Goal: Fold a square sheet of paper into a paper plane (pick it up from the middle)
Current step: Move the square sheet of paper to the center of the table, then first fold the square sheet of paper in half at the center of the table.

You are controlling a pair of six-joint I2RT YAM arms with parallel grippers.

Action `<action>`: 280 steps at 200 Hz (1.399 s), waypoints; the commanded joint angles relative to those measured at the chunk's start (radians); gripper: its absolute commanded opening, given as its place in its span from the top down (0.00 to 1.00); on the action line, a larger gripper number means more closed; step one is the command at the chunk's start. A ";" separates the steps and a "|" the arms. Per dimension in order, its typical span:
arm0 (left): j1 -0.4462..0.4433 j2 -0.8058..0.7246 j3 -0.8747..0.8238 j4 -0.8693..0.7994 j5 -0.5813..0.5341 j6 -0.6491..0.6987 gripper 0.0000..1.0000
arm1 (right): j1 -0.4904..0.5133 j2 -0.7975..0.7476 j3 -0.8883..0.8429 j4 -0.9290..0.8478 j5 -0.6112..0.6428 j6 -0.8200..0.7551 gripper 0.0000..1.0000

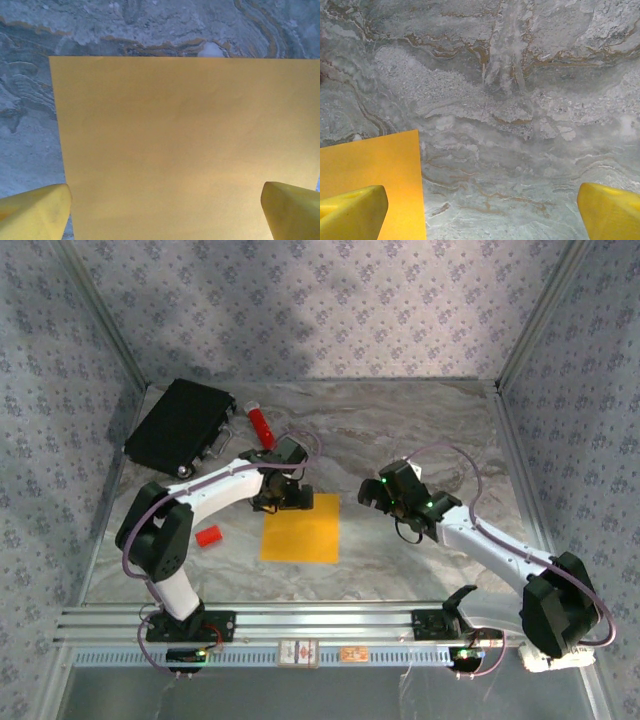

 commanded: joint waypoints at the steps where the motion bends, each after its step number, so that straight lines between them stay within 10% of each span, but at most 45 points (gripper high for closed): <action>1: -0.001 0.029 0.012 0.001 0.023 -0.014 0.05 | -0.005 0.017 -0.004 0.013 -0.026 0.011 0.01; 280: -0.073 0.241 0.100 -0.101 -0.010 -0.031 0.06 | -0.006 0.074 0.012 -0.003 -0.045 0.024 0.01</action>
